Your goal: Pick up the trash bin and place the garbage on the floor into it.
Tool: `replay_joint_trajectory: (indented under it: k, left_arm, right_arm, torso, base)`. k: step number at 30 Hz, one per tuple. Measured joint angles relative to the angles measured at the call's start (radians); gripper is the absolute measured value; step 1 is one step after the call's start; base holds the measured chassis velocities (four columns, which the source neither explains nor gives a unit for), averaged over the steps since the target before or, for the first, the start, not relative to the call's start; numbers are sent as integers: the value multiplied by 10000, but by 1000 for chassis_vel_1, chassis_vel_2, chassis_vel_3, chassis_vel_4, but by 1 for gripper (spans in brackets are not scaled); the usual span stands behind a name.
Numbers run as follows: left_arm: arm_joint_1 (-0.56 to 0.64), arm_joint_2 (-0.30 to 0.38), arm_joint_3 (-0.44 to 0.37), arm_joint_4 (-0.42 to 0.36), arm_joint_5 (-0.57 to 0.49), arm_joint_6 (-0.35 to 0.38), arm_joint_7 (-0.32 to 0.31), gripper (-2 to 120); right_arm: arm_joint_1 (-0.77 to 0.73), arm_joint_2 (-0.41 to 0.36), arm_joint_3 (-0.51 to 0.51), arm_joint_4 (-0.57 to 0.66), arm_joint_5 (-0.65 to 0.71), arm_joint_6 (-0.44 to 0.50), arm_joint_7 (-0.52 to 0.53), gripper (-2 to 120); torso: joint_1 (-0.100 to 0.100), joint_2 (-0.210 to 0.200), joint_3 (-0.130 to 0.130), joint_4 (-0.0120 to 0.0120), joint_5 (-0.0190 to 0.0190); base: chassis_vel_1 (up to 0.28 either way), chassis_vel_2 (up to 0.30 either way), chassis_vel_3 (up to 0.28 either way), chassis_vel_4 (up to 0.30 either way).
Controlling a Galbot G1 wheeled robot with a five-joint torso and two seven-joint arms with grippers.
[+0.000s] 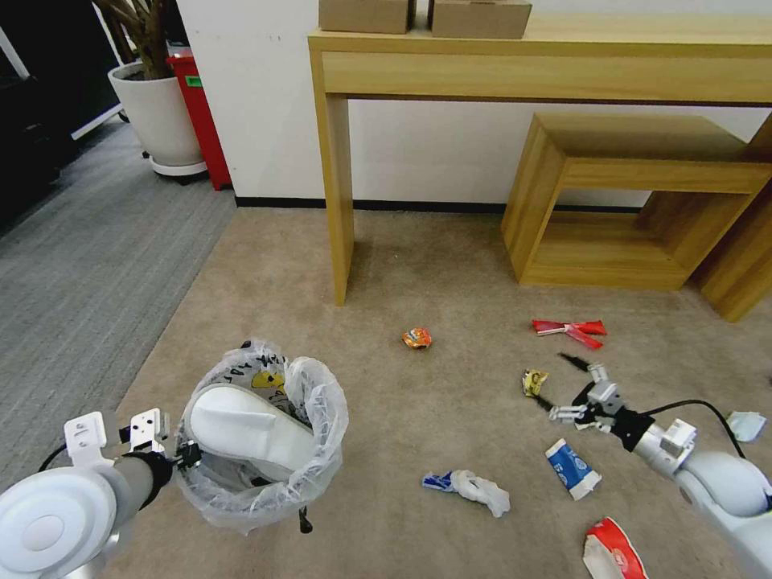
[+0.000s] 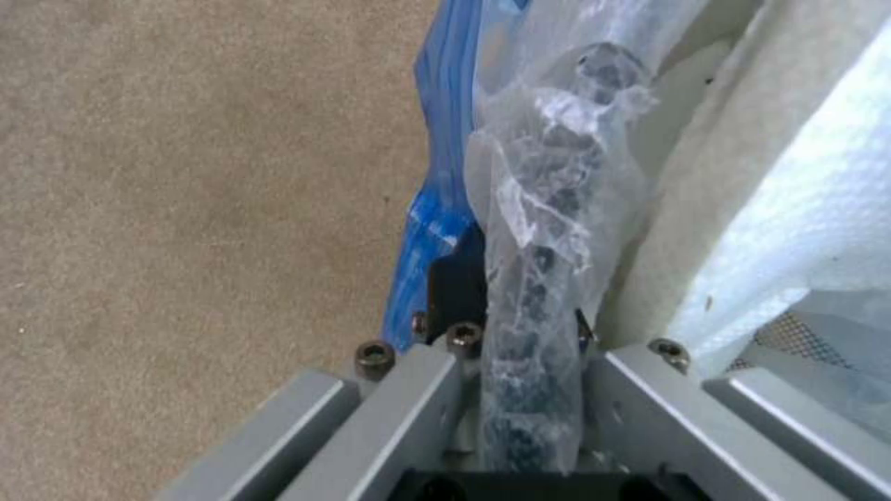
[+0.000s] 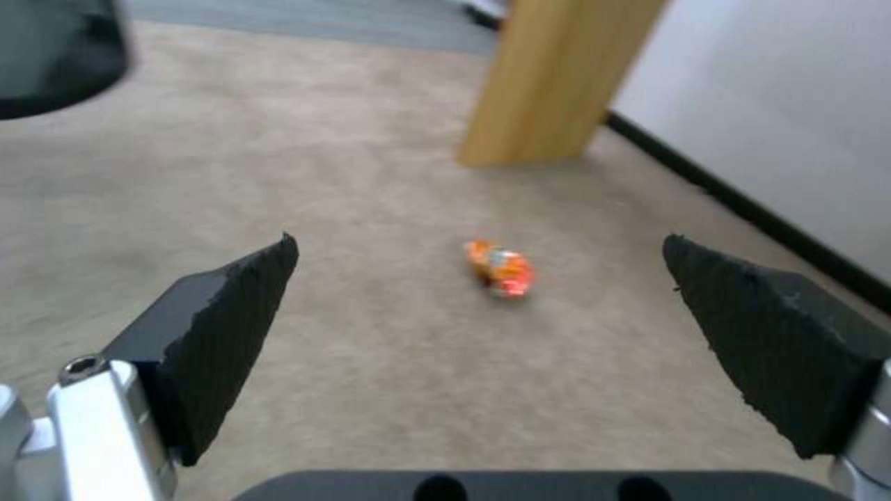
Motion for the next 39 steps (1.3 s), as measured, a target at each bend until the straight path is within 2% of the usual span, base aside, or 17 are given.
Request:
replay_joint_trajectory:
  k: [4, 5, 7, 8, 9, 13, 17, 21, 22, 24, 26, 30, 39]
  left_arm:
    - [-30, -13, 83, 53, 59, 0, 12, 0]
    - [-51, -16, 148, 114, 114, 0, 33, 0]
    - [-106, -54, 237, 214, 204, 0, 52, 0]
    - [-106, -54, 237, 214, 204, 0, 52, 0]
    - [-107, -108, 262, 273, 296, 0, 109, 0]
    - [-101, -122, 282, 307, 360, 4, 142, 0]
    - [-64, -192, 279, 312, 421, 7, 147, 0]
    - [19, -431, 306, 319, 625, 16, 147, 0]
    - [19, -431, 306, 319, 625, 16, 147, 0]
    - [55, -543, 310, 319, 707, 18, 139, 0]
    - [91, -585, 310, 317, 749, 19, 133, 0]
    - [151, -651, 310, 310, 828, 19, 119, 0]
    - [307, -800, 216, 323, 955, 20, 91, 0]
  right_arm:
    - [303, -64, -396, -105, -143, -5, -613, 100]
    - [418, -19, -449, -192, -649, -57, -675, 100]
    - [496, 144, -485, -462, -1673, -379, -191, 100]
    - [496, 144, -485, -462, -1673, -379, -191, 100]
    - [525, 221, -675, -762, -2033, -784, 351, 100]
    - [763, 316, -1097, -1394, -2508, -845, 66, 100]
    - [1131, 338, -1667, -1993, -3034, -665, -555, 100]
    - [1776, 483, -2264, -2608, -3660, -38, -2332, 100]
    - [1776, 483, -2264, -2608, -3660, -38, -2332, 100]
    - [2080, 586, -2529, -2731, -3735, 128, -3206, 100]
    - [2210, 617, -2725, -2782, -3758, 141, -3306, 100]
    - [2529, 797, -3212, -3104, -4022, 227, -3026, 100]
    - [3195, 1831, -4320, -4189, -4241, 263, -1647, 100]
  torso:
    - [0, 0, -1, -3, 3]
    - [0, 0, 0, -3, -1]
    - [1, 0, 0, -2, 3]
    - [1, 0, 0, -2, 3]
    - [0, 0, 0, -4, -1]
    - [1, 0, 0, -6, 2]
    - [0, 0, 0, -4, 2]
    - [0, 0, 0, -4, 2]
    - [0, 0, 0, -4, 2]
    - [0, 0, -1, -3, 1]
    - [0, 0, -1, -2, 0]
    - [0, 0, 0, -3, -1]
    - [0, 0, -1, -3, 2]
  base:
    - [0, 0, 0, 0]
    - [0, 0, 0, 0]
    - [0, 0, 0, 0]
    - [0, 0, 0, 0]
    - [0, 0, 0, 0]
    - [0, 0, 0, 0]
    - [0, 0, 0, 0]
    - [0, 0, 0, 0]
    - [0, 0, 0, 0]
    - [0, 0, 0, 0]
    - [0, 0, 0, 0]
    - [0, 0, 0, 0]
    - [0, 0, 0, 0]
